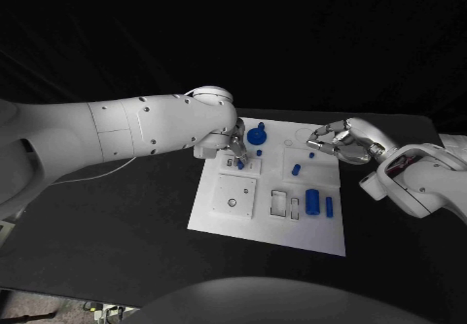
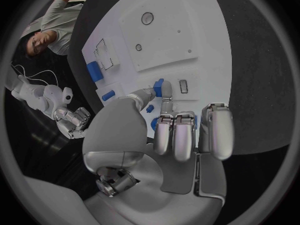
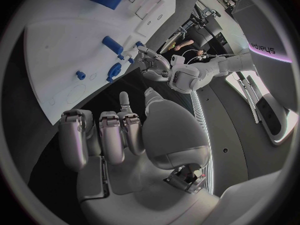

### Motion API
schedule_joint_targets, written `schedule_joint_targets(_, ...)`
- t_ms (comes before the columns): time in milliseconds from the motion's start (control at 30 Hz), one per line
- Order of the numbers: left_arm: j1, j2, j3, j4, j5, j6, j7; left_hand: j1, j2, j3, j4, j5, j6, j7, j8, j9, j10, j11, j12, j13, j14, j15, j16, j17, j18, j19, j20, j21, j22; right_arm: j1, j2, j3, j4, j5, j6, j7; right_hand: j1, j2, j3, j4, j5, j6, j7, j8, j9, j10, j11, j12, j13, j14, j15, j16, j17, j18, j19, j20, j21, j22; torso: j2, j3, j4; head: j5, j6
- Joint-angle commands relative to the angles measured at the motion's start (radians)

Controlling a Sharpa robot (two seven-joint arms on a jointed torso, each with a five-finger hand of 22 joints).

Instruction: Assemble the parts on the task board

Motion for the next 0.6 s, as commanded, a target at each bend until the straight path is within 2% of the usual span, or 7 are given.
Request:
schedule_joint_targets(33,-0.003,-0.016,-0.002,0.035,-0.047,-0.067,-0.153,0.002,0.011,0.131,-0.137,0.005,0.025,-0.024,-0.005,0.002,0.098,-0.021,0.003,0.263,0.104,-0.004,0.003,0.263,0.0,0.038,-0.009,0.003,0.22,-0.002,-0.003,0.0,0.001,-0.009,0.003,0.006,0.011,-0.002,-0.002,-0.004,0.006,0.005,0.0,0.006,-0.001,0.106,0.001,0.004,0.263,0.104,0.003,0.003,0.263,0.018,0.017,0.003,-0.004,0.221,-0.001,0.0001,0.0006,-0.001,0.0)
schedule_joint_targets(333,-0.007,-0.067,-0.002,0.104,-0.104,-0.143,-0.149,0.0,0.012,0.127,-0.135,0.002,0.027,-0.025,-0.006,0.003,0.098,-0.021,0.003,0.263,0.104,-0.005,0.003,0.263,0.0,0.04,-0.009,0.005,0.221,-0.016,-0.008,0.0,-0.003,-0.009,0.0,0.008,0.012,-0.002,-0.002,-0.004,0.006,0.005,0.0,0.006,-0.001,0.106,0.001,0.004,0.263,0.104,0.003,0.003,0.263,0.018,0.017,0.003,-0.003,0.221,-0.003,0.0008,0.001,0.004,0.0)
schedule_joint_targets(600,-0.014,-0.09,-0.002,0.134,-0.143,-0.207,-0.142,-0.001,0.012,0.126,-0.133,0.0,0.029,-0.025,-0.006,0.004,0.098,-0.022,0.003,0.263,0.104,-0.005,0.003,0.263,-0.001,0.041,-0.009,0.006,0.222,-0.026,-0.008,0.0,-0.009,-0.009,-0.001,0.01,0.012,-0.002,-0.002,-0.004,0.007,0.004,0.0,0.006,-0.001,0.106,0.001,0.004,0.263,0.104,0.002,0.003,0.263,0.018,0.017,0.003,-0.003,0.221,-0.002,0.0009,0.0001,0.006,0.0)
